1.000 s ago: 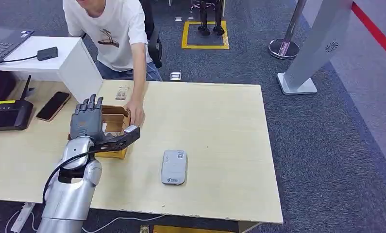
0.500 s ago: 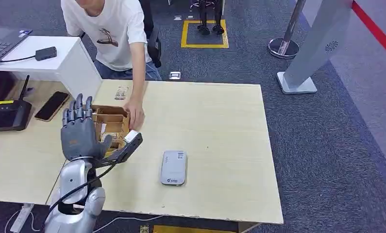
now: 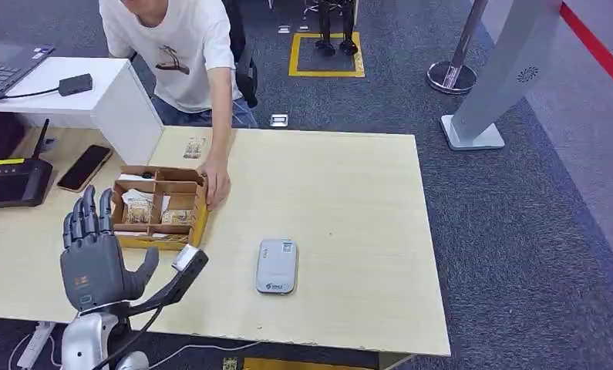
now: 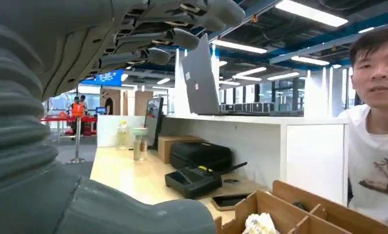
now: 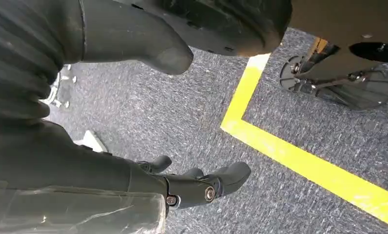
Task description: Pass the card to the sensor for recognition and then transmit it.
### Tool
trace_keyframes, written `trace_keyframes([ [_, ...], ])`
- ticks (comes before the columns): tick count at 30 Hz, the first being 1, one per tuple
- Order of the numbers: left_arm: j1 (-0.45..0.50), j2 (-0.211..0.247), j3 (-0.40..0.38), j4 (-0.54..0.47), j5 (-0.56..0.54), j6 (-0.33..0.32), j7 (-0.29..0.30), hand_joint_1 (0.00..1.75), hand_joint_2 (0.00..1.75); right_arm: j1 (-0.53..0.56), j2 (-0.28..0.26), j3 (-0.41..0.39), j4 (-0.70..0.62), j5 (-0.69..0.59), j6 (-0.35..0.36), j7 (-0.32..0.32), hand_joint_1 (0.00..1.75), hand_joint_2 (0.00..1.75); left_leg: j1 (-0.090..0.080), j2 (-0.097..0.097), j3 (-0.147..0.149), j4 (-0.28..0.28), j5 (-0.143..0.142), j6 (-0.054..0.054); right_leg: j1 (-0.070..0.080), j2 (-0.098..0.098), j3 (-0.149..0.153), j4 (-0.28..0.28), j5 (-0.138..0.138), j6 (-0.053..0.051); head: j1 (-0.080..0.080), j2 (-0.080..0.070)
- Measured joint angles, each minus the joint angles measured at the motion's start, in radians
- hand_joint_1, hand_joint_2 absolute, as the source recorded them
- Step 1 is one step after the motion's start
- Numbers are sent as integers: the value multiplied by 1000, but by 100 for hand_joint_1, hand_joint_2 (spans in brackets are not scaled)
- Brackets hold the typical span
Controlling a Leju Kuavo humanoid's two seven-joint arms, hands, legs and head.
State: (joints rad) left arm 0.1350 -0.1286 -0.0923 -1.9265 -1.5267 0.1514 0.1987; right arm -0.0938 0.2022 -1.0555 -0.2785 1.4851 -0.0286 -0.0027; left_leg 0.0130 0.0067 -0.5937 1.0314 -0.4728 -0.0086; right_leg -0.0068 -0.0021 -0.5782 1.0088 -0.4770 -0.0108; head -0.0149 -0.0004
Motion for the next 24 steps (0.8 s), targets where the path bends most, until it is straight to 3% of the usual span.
trace_keyframes([
  [5,5,-19,21,-3,3,-5,-14,0,175,0,1,0,-1,5,3,0,0,175,0,0,0,0,0,0,0,0,0,0,0,0,0,0],
  [9,-13,-66,95,19,12,-12,-107,0,175,-1,1,0,-1,32,6,0,0,175,0,0,0,0,0,0,0,0,0,0,0,0,0,0],
  [12,-27,-92,153,45,5,-14,-130,0,175,0,2,0,-2,35,6,0,0,175,0,0,0,0,0,0,0,0,0,0,0,0,0,0],
  [20,-59,-100,192,116,1,-66,-96,0,175,-3,2,2,-2,50,7,0,0,175,0,0,0,0,0,0,0,0,0,0,0,0,0,0],
  [24,-88,-97,192,158,0,-108,-42,0,175,-6,2,4,-2,56,10,-1,0,175,0,0,0,0,0,0,0,-1,0,0,0,0,0,0],
])
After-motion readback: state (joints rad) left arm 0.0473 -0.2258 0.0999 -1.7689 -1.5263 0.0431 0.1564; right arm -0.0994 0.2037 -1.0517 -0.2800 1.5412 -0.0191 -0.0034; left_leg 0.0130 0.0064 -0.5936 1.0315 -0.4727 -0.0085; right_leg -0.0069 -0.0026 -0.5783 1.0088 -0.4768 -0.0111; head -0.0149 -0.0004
